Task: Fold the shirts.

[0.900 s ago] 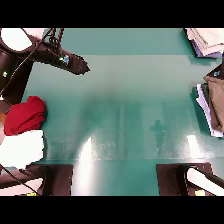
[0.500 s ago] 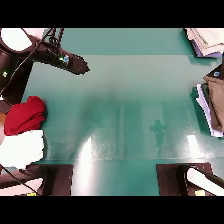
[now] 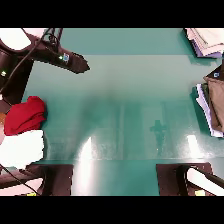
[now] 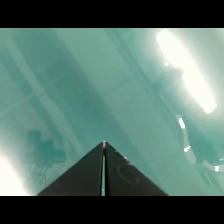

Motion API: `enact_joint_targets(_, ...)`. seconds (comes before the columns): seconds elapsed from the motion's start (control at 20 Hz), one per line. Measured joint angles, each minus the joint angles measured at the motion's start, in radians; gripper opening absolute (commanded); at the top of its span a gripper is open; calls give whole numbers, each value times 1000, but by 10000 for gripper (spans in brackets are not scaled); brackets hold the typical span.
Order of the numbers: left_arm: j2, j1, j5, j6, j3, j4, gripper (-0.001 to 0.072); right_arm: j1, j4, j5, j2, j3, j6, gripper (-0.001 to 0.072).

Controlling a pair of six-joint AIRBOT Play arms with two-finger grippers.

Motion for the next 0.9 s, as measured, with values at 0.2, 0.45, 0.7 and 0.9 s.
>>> enact_joint_targets(0.2, 42, 81, -138, -72, 39, 234, 687, 0, 0, 0, 0, 0, -8, 19)
enact_joint_targets(0.45, 62, 234, -261, -178, -74, 543, 667, 0, 0, -1, 0, 0, -16, 19)
enact_joint_targets(0.7, 66, 387, -179, -230, -373, 639, 667, 0, 0, -1, 0, 0, -18, 19)
enact_joint_targets(0.9, 66, 457, -42, -256, -563, 662, 665, 0, 0, -1, 0, 0, -18, 19)
